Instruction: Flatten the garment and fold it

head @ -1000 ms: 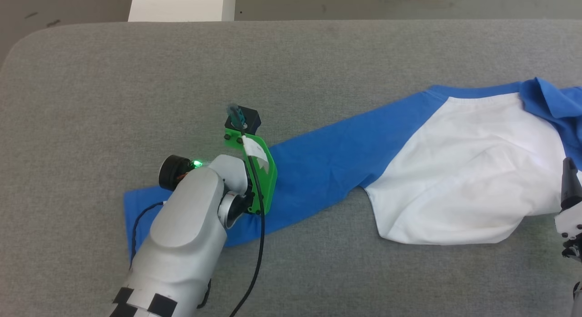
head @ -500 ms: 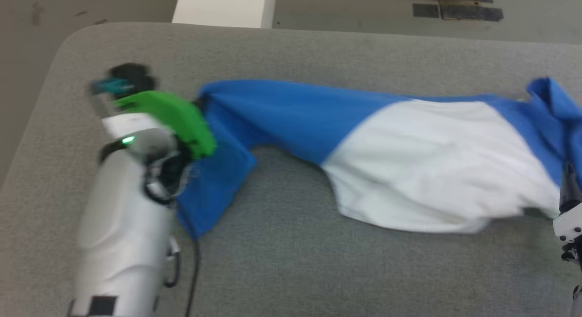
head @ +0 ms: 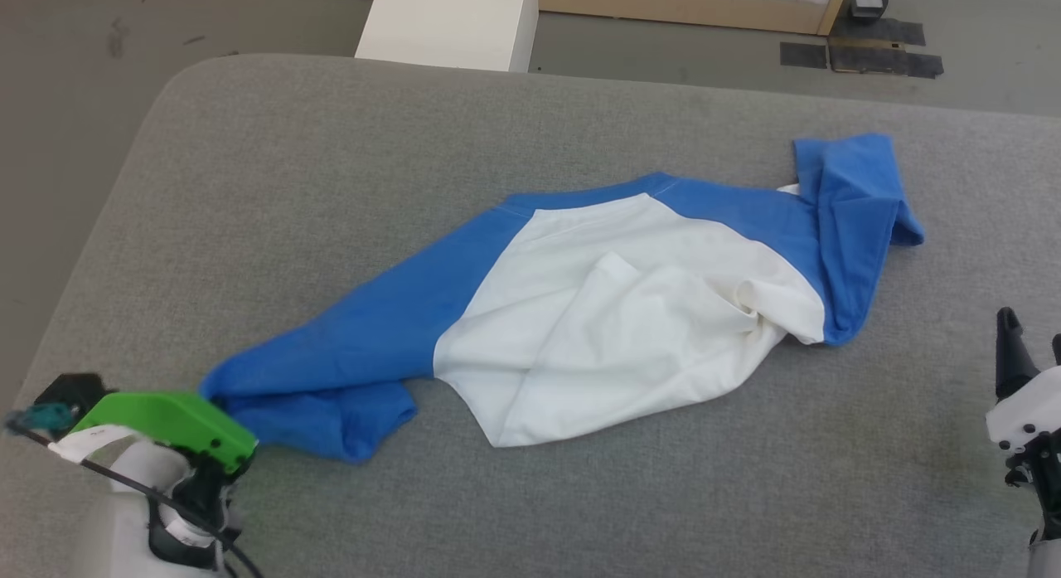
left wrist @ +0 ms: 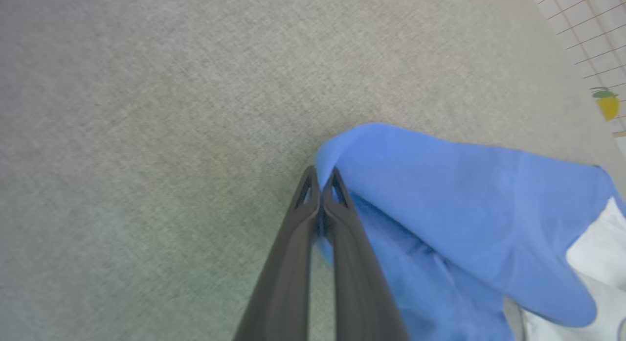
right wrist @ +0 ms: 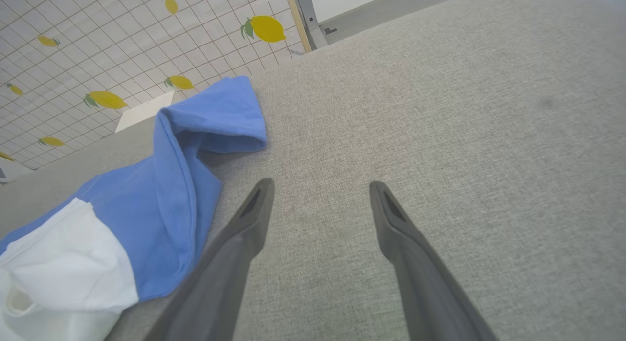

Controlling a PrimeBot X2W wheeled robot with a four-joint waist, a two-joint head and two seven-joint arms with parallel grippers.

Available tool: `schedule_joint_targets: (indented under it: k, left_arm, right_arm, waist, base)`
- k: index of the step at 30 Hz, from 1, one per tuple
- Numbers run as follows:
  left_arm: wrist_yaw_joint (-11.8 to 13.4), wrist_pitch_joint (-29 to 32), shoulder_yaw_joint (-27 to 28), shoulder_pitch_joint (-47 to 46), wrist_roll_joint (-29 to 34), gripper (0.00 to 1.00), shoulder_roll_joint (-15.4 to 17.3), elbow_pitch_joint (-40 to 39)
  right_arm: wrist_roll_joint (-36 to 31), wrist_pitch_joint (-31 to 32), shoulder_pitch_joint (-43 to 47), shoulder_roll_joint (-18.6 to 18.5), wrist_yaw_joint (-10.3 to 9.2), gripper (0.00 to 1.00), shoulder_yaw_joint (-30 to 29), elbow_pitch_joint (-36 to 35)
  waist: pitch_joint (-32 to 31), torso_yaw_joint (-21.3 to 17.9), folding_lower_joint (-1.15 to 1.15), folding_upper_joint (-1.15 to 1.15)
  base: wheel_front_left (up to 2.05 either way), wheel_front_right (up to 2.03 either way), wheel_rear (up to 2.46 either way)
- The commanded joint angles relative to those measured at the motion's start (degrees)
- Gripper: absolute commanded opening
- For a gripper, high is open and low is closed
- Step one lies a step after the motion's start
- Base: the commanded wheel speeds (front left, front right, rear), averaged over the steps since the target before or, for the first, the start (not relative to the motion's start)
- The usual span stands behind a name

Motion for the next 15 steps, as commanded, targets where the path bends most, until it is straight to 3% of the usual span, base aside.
schedule_joint_targets:
  k: [1, 4, 7, 9, 15]
  left_arm:
    - [-3.9, -5.7, 0.7, -0.6, -1.8, 1.0, -1.9, -3.7]
    - [-8.3, -14.3, 0.4, -0.9, 0.1, 1.0, -1.7, -5.8]
    - [-14.9, -28.8, -1.7, -0.8, 5.7, 1.0, -0.5, -8.3]
    - [-17.0, -34.4, -3.6, -0.3, 9.2, 1.0, -0.1, -8.0]
    - [-20.1, -37.7, -7.9, -0.6, 15.1, 1.0, -1.9, -8.0]
  right_arm:
    - [-1.1, 0.7, 0.4, 0.0, -0.08, 1.0, 0.8, -0.4]
    - [-1.9, 1.8, -0.7, 0.0, -0.08, 1.0, 2.0, -1.1]
    - [-3.5, 4.1, -3.5, 0.0, -0.08, 1.0, 4.6, -1.2]
    - [-5.0, 6.0, -6.0, 0.0, -0.08, 1.0, 6.5, -0.8]
    - [-10.8, 12.8, -13.6, 0.0, -0.08, 1.0, 10.1, 3.1]
  waist:
    - [-0.3, 0.2, 0.0, 0.39]
    - [-0.2, 0.2, 0.0, 0.39]
    - [0.3, -0.1, 0.0, 0.39]
    - [0.9, 0.0, 0.0, 0.39]
    - [2.9, 1.9, 0.0, 0.39]
  base:
    - [0.0, 0.0, 0.0]
    - [0.0, 0.0, 0.0]
    - [0.0, 0.0, 0.0]
    - [0.0, 0.0, 0.0]
    - [0.0, 0.0, 0.0]
